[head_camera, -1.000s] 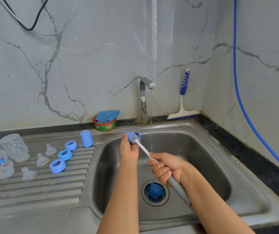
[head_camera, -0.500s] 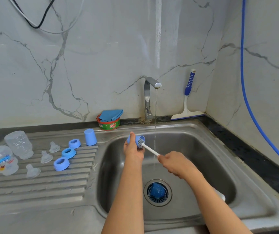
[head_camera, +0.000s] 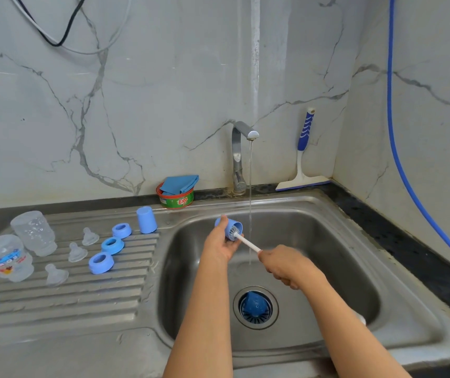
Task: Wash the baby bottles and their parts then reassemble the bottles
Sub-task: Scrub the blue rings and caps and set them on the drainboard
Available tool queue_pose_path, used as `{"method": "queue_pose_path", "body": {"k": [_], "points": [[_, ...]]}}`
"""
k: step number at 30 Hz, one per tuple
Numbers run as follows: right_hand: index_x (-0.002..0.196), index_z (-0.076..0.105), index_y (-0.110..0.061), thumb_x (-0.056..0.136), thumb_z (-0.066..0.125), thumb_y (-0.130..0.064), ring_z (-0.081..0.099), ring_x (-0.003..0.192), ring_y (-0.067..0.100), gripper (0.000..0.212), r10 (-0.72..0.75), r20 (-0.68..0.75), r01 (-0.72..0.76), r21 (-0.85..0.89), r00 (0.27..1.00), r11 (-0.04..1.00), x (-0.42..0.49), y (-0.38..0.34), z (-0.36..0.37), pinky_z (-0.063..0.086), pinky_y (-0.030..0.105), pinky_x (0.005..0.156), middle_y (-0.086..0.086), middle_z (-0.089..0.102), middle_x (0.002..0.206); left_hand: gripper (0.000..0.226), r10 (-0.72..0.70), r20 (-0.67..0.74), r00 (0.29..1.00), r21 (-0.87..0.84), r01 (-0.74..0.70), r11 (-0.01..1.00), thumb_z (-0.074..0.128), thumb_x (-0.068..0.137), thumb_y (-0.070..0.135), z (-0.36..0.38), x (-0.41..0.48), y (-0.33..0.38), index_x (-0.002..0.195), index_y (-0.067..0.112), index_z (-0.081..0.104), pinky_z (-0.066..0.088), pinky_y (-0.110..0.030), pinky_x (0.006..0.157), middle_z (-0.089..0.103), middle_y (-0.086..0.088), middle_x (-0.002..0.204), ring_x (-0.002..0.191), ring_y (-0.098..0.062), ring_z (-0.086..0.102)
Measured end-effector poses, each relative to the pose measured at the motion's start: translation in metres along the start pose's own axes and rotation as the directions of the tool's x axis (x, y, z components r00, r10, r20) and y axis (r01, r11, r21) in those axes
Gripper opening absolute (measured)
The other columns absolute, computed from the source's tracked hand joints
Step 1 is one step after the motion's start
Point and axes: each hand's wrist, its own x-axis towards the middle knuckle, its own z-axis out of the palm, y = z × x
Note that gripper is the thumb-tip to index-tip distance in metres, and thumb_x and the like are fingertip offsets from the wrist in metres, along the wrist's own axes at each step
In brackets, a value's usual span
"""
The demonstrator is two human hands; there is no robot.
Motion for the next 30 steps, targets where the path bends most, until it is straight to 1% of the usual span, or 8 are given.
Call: {"method": "queue_pose_path", "body": {"k": [4,10,13,16,20,23,27,30], "points": [[0.099,0.061,-0.015,0.090,0.039,-0.046,0.055,0.068,0.021,0.040,-0.082,-0.125,0.056,-0.200,0.989,0.978,0.004,0.001,0.003,0.047,0.029,0.063,0.002,0.057,0.079,0.046,-0.044,-0.115,0.992,0.141,0.060,0.988,0.071,0.081,0.047,-0.003,0.002,-0.002,0.095,0.007,0.054,0.049,-0.025,0.060,0.055,-0.008,0.082,0.069,-0.015,0.051],[0.072,0.046,-0.014,0.095,0.038,-0.038,0.026,0.038,0.011,0.034,0.010,0.109,-0.026,0.151,0.994,0.988,-0.005,0.000,-0.001,0.022,0.018,0.040,-0.002,0.037,0.051,0.050,-0.070,0.058,0.996,-0.144,0.077,0.986,0.045,0.097,0.040,-0.001,-0.001,0.005,0.126,-0.001,0.042,0.038,-0.047,0.101,0.050,-0.022,0.112,0.104,-0.035,0.052],[0.069,0.045,-0.014,0.095,0.038,-0.037,0.023,0.037,0.010,0.036,0.028,0.142,-0.060,0.224,0.989,0.973,-0.006,-0.002,-0.003,0.019,0.016,0.039,-0.002,0.034,0.049,0.045,-0.041,0.045,0.998,-0.109,0.046,0.993,0.038,0.103,0.021,-0.002,0.000,0.004,0.140,-0.003,0.033,0.038,-0.055,0.099,0.044,-0.029,0.134,0.124,-0.043,0.046],[0.072,0.048,-0.014,0.094,0.038,-0.040,0.028,0.038,0.011,0.036,0.017,0.087,-0.029,0.147,0.996,0.989,-0.007,-0.003,-0.002,0.024,0.018,0.040,-0.003,0.039,0.050,0.036,-0.035,0.020,0.999,-0.036,0.036,0.999,0.060,0.094,0.023,-0.002,-0.003,0.003,0.119,-0.001,0.052,0.051,-0.045,0.083,0.059,-0.023,0.105,0.097,-0.034,0.061],[0.091,0.057,-0.013,0.094,0.036,-0.042,0.039,0.050,0.013,0.036,-0.089,-0.078,0.075,-0.170,0.993,0.983,-0.003,-0.003,0.003,0.034,0.025,0.048,-0.001,0.046,0.065,0.037,-0.061,-0.033,0.998,0.058,0.063,0.996,0.074,0.081,0.035,-0.004,-0.001,-0.001,0.093,0.006,0.055,0.051,-0.032,0.071,0.056,-0.011,0.086,0.074,-0.018,0.053],[0.077,0.049,-0.015,0.095,0.037,-0.040,0.035,0.043,0.013,0.034,-0.087,-0.002,0.087,-0.056,0.996,0.995,-0.007,-0.004,0.002,0.030,0.021,0.043,-0.002,0.043,0.058,0.046,-0.056,0.006,0.998,-0.009,0.056,0.998,0.067,0.086,0.043,-0.001,0.001,0.003,0.112,0.009,0.051,0.049,-0.037,0.078,0.053,-0.013,0.096,0.081,-0.022,0.052],[0.065,0.042,-0.016,0.094,0.038,-0.039,0.022,0.036,0.009,0.037,0.005,0.189,-0.051,0.243,0.982,0.969,-0.011,-0.005,-0.002,0.019,0.016,0.037,-0.004,0.032,0.048,0.053,-0.041,0.115,0.993,-0.194,0.063,0.979,0.037,0.101,0.032,-0.002,0.003,0.009,0.145,0.002,0.029,0.025,-0.061,0.108,0.040,-0.025,0.138,0.126,-0.043,0.041],[0.068,0.045,-0.015,0.094,0.037,-0.040,0.024,0.037,0.010,0.037,0.018,0.157,-0.052,0.215,0.987,0.975,-0.009,-0.007,-0.003,0.021,0.016,0.039,-0.004,0.034,0.049,0.048,-0.018,0.099,0.995,-0.175,0.035,0.984,0.041,0.102,0.020,-0.001,-0.001,0.008,0.143,-0.003,0.031,0.038,-0.056,0.101,0.044,-0.028,0.136,0.118,-0.042,0.050]]}}
